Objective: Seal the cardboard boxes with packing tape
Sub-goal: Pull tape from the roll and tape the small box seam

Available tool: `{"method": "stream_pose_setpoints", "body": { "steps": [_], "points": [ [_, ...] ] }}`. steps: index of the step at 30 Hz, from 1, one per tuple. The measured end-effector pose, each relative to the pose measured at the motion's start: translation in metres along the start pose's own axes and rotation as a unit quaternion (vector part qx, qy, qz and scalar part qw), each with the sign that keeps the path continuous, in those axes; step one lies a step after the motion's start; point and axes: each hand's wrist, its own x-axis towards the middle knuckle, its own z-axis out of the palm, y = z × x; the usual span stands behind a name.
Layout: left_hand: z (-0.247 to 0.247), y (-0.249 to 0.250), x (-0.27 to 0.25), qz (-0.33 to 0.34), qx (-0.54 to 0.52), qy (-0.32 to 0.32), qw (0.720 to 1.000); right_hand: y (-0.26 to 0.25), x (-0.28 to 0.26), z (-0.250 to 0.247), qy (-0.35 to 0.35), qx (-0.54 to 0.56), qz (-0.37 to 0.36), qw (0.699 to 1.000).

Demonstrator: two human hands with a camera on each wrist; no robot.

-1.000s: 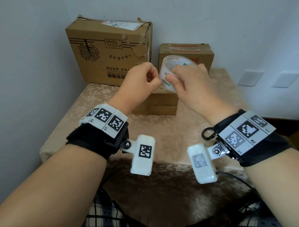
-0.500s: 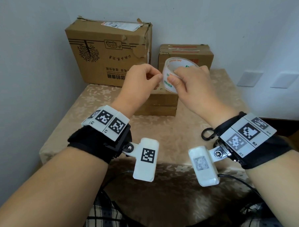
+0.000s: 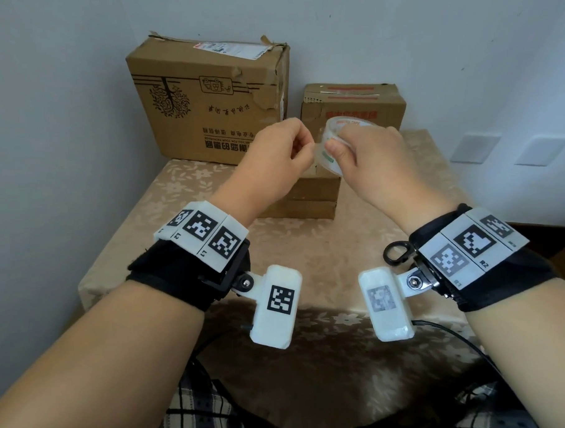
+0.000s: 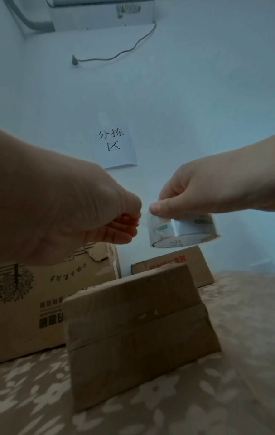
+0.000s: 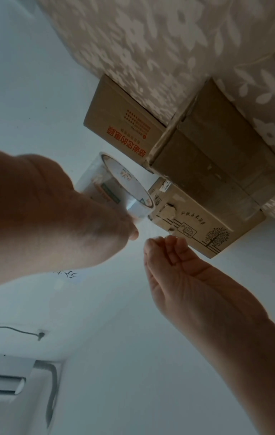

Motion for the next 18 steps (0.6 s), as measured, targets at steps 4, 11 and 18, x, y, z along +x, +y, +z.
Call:
{"method": "stream_pose_setpoints", "body": {
  "steps": [4, 11, 18],
  "points": [
    [-0.001, -0.006, 0.0, -0.063, -0.09, -0.012, 0.994, 0.0, -0.001, -0.003, -0.02, -0.022, 0.001, 1.0],
    [0.002, -0.001, -0.003, -0.146, -0.31, 0.008, 0.94, -0.008, 0.0, -0.005, -0.035, -0.062, -0.014, 0.997],
    [0.003, -0.005, -0.003, -0.095, -0.175, 0.019, 0.98, -0.009, -0.001, -0.008, -0.036, -0.068, -0.019, 0.997]
  ]
}}
